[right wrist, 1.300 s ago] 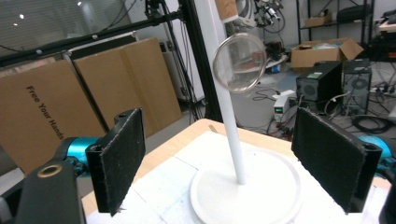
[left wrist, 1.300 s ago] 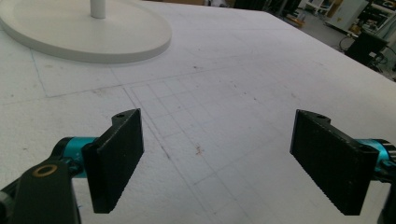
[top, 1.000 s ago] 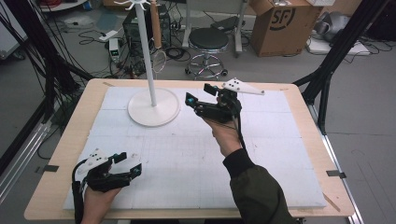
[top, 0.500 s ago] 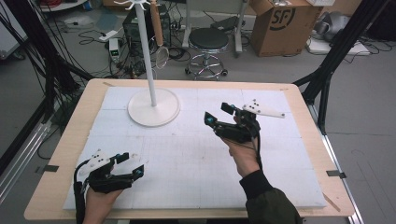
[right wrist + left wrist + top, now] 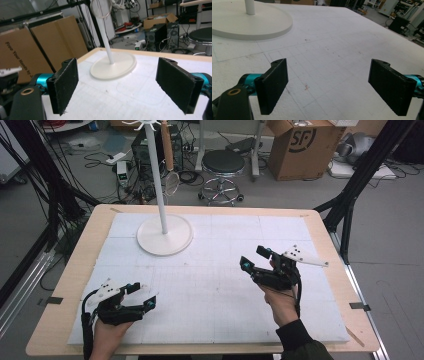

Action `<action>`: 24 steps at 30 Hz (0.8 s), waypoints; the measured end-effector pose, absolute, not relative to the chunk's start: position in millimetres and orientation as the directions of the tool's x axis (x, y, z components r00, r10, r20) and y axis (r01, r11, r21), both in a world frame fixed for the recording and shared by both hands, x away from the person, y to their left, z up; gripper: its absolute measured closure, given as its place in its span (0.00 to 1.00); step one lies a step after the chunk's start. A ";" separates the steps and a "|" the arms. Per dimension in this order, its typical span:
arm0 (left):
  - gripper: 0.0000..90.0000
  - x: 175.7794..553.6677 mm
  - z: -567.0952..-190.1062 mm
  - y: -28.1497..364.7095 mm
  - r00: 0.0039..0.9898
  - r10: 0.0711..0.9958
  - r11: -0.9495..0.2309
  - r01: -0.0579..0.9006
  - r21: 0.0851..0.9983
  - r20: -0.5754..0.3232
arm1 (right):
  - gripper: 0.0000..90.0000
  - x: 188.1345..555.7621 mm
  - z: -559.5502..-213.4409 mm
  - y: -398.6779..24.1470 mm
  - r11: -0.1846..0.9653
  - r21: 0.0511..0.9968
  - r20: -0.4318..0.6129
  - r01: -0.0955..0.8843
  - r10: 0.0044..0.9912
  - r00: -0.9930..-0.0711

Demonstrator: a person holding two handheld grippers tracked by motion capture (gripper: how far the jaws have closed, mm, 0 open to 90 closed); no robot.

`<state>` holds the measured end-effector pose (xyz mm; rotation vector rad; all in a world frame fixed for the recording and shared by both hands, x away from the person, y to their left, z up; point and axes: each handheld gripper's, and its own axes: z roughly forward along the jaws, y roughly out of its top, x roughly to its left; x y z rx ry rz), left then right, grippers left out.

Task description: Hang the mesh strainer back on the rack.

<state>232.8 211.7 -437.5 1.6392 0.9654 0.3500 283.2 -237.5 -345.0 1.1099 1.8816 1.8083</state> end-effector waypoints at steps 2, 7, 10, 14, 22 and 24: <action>0.18 234.1 -438.2 211.0 0.621 0.740 -0.024 0.408 0.912 -0.259 | 0.19 280.2 -348.7 -241.5 -0.084 0.945 0.279 0.315 0.706 -0.651; 0.18 235.9 -440.2 209.5 0.626 0.734 -0.026 0.415 0.910 -0.264 | 0.19 273.5 -359.7 -251.0 -0.098 0.941 0.292 0.323 0.718 -0.632; 0.18 235.2 -439.8 208.6 0.632 0.730 -0.029 0.408 0.912 -0.260 | 0.19 270.2 -368.6 -253.7 -0.080 0.938 0.290 0.338 0.719 -0.632; 0.18 235.2 -439.7 207.2 0.638 0.724 -0.028 0.408 0.913 -0.263 | 0.17 268.3 -380.0 -258.1 -0.059 0.931 0.288 0.361 0.726 -0.625; 0.17 235.0 -439.4 206.1 0.639 0.725 -0.026 0.401 0.916 -0.259 | 0.17 261.9 -402.0 -270.7 -0.042 0.914 0.298 0.403 0.743 -0.599; 0.17 234.3 -438.9 206.1 0.641 0.724 -0.023 0.392 0.920 -0.255 | 0.17 260.8 -406.3 -274.6 -0.048 0.912 0.304 0.407 0.746 -0.592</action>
